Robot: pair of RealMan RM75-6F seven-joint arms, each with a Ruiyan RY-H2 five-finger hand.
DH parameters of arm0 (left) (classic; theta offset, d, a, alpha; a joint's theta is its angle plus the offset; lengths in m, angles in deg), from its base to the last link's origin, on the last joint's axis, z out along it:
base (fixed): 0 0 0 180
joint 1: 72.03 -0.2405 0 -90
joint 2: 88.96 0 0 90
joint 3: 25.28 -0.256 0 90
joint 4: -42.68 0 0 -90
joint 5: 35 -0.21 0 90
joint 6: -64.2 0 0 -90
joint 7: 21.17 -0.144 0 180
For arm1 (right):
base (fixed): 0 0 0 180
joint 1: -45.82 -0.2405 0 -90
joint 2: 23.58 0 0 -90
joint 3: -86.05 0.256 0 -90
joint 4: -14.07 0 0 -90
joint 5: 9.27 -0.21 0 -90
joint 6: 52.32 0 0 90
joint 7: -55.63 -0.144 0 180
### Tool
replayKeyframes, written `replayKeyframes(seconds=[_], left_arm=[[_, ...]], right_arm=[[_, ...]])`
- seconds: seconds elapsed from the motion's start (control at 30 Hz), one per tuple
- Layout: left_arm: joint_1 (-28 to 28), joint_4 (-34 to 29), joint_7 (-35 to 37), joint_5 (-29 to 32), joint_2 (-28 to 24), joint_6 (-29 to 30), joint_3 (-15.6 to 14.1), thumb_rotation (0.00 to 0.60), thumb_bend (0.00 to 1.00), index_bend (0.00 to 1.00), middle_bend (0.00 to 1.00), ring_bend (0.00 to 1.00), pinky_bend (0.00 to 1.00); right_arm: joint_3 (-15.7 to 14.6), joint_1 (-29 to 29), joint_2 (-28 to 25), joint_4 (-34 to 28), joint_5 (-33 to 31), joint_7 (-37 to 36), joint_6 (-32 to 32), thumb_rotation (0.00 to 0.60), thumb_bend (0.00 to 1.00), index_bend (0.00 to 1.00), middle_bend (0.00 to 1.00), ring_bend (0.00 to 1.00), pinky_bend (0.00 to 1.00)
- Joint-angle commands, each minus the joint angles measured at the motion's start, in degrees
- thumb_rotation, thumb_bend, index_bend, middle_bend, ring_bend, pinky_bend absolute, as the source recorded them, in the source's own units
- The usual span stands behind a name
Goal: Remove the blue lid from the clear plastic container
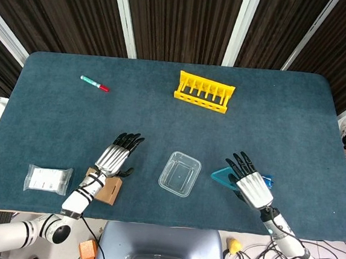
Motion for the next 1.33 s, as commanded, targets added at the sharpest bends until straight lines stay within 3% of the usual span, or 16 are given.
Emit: replayKeyframes(seconds=[0.03,0.2,0.43,0.57,0.67,0.8,0.93,1.1,1.33], left_arm=[[-0.3,-0.6,0.1,-0.9,-0.5,0.4,-0.5,0.6,0.29,0.0,0.0,0.0,0.03],[-0.8,-2.0,-0.3,-1.6,-1.9,0.9,-1.0,0.6,0.28,0.0,0.0,0.0,0.03],[-1.9,-6.7,-2.3,-1.4,-6.8,0.5,-2.2,0.6,0.28,0.0,0.0,0.0,0.03],[-3.2,-11.0,-2.9,-1.6,-11.4,0.2,-3.9,0.6,0.28,0.0,0.0,0.0,0.03],[-5.2,-14.5,-2.9,-3.7,-15.6,1.6,-6.2,0.6,0.28,0.0,0.0,0.0,0.03],[-10.2,-16.8,-3.1,-11.1,-21.5,8.9,-11.2,0.6,0.29,0.0,0.0,0.0,0.02],[-18.8,-16.2,-2.0,-17.3,-26.4,21.4,-15.8,0.6,0.29,0.0,0.0,0.0,0.0],[-27.9,-8.9,10.2,-21.1,-26.0,32.1,-19.4,0.6,0.29,0.0,0.0,0.0,0.0],[-29.7,-7.1,12.1,-22.1,-26.1,32.9,-18.5,0.6,0.3,0.0,0.0,0.0,0.0]], right_arm=[[-1.3,0.5,-0.6,-2.9,-1.2,0.9,3.7,0.6,0.14,0.0,0.0,0.0,0.0],[-3.3,0.5,-6.2,-12.2,-1.5,4.0,7.7,0.6,0.06,0.0,0.0,0.0,0.0],[-6.4,1.1,-18.7,-27.9,-3.4,13.2,13.5,0.6,0.05,0.0,0.0,0.0,0.0],[-8.2,2.3,-26.2,-36.6,-3.7,11.3,13.0,0.6,0.05,0.0,0.0,0.0,0.0],[-9.0,4.7,-31.2,-40.8,-3.0,7.4,8.1,0.6,0.04,0.0,0.0,0.0,0.0],[-6.5,12.2,-34.6,-42.6,-8.3,9.3,-3.1,0.6,0.05,0.0,0.0,0.0,0.0],[-1.1,19.6,-32.2,-41.1,-17.5,6.8,-13.4,0.6,0.05,0.0,0.0,0.0,0.0],[1.1,21.7,-32.0,-39.2,-19.5,3.6,-14.4,0.6,0.05,0.0,0.0,0.0,0.0],[1.1,21.1,-32.0,-39.3,-18.1,4.8,-10.5,0.6,0.05,0.0,0.0,0.0,0.0]])
